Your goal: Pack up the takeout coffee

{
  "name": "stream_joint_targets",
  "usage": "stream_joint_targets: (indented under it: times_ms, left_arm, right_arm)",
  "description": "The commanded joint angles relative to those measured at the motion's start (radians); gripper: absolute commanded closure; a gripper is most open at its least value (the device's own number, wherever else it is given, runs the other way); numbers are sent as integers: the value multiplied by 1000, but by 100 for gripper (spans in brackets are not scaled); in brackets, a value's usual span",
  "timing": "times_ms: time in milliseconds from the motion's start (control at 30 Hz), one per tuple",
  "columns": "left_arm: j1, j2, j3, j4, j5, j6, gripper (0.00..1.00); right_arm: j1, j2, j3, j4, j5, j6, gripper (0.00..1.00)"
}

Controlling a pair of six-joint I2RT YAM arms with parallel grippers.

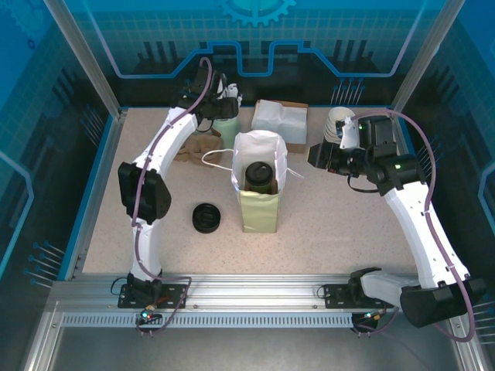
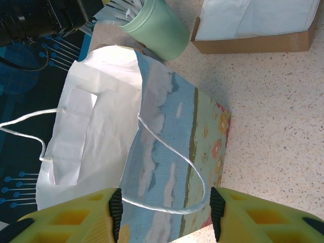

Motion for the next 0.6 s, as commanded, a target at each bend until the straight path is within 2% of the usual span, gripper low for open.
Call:
stream_joint_targets:
  times_ms: [0, 267, 567]
  left_arm:
    - [-3, 20, 44, 15, -29, 30, 47]
    - [-3, 61, 89, -15, -55, 43, 60]
    - [-3, 69, 91, -21, -83, 49, 60]
  right_arm:
    - [8, 2, -12, 26, -7, -17, 50]
    - [7, 1, -34, 37, -9, -14, 50]
    - [7, -3, -37, 34, -10, -22, 49]
